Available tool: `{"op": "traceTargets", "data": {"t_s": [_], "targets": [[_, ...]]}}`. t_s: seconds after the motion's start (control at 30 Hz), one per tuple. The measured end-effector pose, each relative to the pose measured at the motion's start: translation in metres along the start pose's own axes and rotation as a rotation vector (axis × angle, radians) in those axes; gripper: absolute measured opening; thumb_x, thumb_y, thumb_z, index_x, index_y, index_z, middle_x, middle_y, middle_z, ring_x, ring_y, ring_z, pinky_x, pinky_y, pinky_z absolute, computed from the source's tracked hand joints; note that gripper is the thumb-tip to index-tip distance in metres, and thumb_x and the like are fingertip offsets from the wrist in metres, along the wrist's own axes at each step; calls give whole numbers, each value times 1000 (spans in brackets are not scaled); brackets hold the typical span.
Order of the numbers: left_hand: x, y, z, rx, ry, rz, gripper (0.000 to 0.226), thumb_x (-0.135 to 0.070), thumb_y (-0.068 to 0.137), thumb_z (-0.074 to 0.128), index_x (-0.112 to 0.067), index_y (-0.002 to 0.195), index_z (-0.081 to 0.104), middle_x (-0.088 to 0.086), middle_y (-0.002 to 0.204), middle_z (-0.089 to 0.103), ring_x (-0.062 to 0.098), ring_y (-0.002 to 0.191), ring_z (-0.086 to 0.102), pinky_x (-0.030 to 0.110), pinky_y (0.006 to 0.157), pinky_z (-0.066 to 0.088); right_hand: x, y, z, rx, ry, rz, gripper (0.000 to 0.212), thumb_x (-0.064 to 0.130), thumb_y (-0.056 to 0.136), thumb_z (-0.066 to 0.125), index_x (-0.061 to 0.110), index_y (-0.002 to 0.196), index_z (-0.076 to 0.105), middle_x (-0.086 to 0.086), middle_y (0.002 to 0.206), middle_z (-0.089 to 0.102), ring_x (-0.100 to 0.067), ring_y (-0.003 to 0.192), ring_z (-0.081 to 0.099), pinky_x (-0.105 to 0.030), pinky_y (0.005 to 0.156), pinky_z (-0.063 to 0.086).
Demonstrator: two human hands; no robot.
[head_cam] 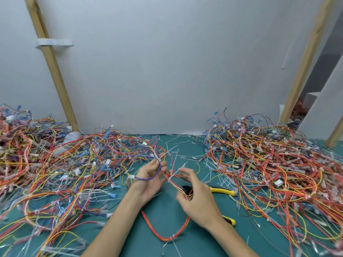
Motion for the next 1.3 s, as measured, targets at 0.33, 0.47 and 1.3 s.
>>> {"op": "traceTargets", "data": {"t_s": [0.33,0.47,1.3], "targets": [[13,1,-10,-105,88,-4,24,-1,100,25,-9,94,47,-3,61,42,7,41,37,26,58,50,-4,-2,8,32,-245,3,64,34,79,51,47,137,27,11,103,54,-19,99,49,-30,85,37],[12,0,-6,-92,211,9,31,7,96,23,-13,75,34,-4,56,38,10,45,31,22,56,51,-4,-1,9,25,-255,1,65,34,79,51,46,139,29,10,110,59,-19,101,50,-29,87,37],[0,-14,2,-177,747,422,21,-14,98,52,-12,113,66,-1,93,76,3,86,68,17,77,54,3,-2,-4,-158,-242,-59,57,37,88,64,33,139,39,13,129,57,-14,118,52,-28,97,34]]}}
Point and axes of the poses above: each hand's wrist, its own y-axis towards the middle knuckle, its own z-axis out of the palm, x = y × z, the point moved 7 cm from there along y, towards the middle knuckle
